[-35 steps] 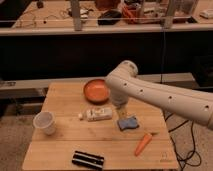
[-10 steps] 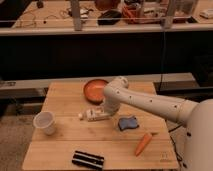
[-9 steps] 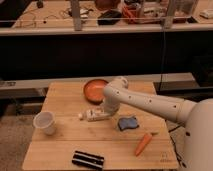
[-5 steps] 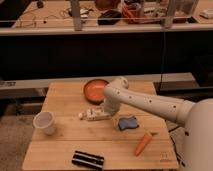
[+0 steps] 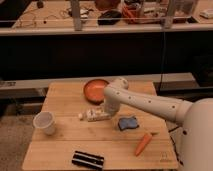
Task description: Place the bottle in the ceramic bowl
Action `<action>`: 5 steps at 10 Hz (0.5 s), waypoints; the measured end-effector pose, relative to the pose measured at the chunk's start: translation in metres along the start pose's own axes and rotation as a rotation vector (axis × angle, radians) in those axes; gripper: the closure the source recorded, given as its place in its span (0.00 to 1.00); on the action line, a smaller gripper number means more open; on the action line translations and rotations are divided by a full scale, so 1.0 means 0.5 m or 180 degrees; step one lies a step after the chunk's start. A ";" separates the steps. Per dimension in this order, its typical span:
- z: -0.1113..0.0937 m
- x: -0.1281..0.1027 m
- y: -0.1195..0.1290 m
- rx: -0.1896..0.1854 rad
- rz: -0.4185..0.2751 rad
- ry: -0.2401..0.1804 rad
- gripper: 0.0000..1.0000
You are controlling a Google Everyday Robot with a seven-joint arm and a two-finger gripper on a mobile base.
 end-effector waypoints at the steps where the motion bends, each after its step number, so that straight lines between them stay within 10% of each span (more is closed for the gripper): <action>1: 0.002 -0.001 0.001 -0.0003 -0.0001 -0.0003 0.31; 5: 0.010 0.002 0.004 -0.0012 0.0016 -0.0014 0.37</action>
